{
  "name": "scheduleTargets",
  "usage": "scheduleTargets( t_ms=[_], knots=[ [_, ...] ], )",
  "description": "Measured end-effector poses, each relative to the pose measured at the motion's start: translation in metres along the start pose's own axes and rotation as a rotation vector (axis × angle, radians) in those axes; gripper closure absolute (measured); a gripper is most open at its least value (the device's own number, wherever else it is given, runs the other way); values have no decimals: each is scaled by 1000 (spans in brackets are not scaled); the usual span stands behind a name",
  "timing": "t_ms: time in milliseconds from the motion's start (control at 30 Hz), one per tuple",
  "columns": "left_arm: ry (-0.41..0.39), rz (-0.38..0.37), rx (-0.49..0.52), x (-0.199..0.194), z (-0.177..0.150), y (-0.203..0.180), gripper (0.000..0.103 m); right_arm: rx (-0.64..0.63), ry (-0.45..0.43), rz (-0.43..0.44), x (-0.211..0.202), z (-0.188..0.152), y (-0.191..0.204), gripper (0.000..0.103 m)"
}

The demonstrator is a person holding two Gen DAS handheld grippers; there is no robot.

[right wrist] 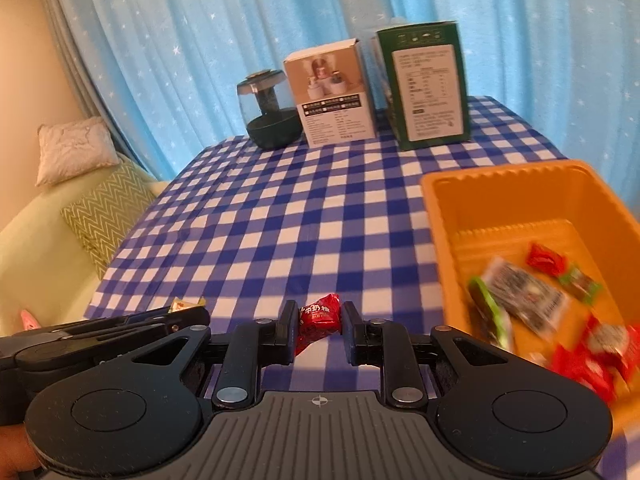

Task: Organize snacks
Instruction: 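Carry the yellow candy and red candy over the orange tray with both tools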

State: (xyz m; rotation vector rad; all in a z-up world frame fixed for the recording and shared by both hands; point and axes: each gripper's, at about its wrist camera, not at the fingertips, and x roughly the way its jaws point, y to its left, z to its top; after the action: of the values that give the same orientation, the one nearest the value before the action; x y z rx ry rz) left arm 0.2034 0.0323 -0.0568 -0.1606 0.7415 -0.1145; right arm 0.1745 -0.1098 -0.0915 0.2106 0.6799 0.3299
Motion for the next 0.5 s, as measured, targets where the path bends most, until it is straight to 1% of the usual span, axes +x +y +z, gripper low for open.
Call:
scheduleTargets(
  t_ms=[167,267,367,500],
  knots=[
    [-7,-6,-5,-35,-16,-16,81,7,-14,-20,-40,-11,-8,80],
    [-3,-11,9,-51,-26,-25,81,11,-24,-35,-61,-17,-12,80],
    [0,-20,11,-65,-35,-34,81,21,-30,-45,-80,-25,-17,80],
    [-5,-38,39,-81,-43,-51,81,33,-31,-67,-100,-33,-28,80]
  ],
)
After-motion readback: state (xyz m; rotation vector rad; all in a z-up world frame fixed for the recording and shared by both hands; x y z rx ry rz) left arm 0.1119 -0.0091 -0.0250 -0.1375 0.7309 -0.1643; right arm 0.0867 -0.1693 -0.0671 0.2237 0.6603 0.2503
